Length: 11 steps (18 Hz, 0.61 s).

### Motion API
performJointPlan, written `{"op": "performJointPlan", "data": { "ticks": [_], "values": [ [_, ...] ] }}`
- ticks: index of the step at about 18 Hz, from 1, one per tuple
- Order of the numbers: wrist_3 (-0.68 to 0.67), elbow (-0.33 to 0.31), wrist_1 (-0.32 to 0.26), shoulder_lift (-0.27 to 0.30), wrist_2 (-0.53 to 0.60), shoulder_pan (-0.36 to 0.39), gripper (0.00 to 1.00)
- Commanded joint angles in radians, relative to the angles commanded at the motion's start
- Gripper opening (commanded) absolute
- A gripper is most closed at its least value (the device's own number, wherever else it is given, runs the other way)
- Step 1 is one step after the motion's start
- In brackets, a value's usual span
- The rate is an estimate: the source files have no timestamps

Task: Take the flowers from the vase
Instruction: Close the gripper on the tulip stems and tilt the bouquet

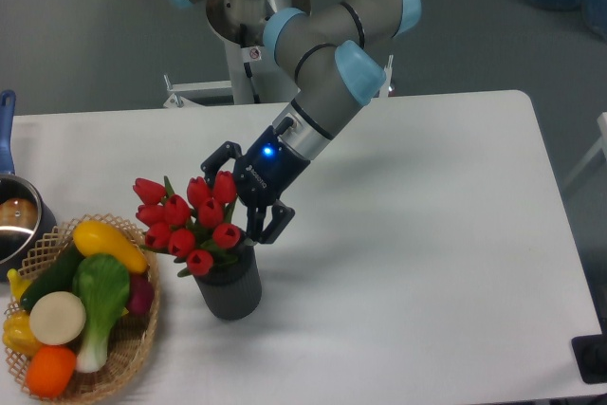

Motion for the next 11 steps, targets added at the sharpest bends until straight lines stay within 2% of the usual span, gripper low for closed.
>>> {"op": "performJointPlan", "data": {
  "ticks": [6, 11],
  "values": [
    [-0.002, 0.008, 0.000, -0.008, 0.000, -0.002, 1.00],
    [-0.003, 0.009, -0.002, -0.011, 0.000, -0.002, 0.80]
  ]
}}
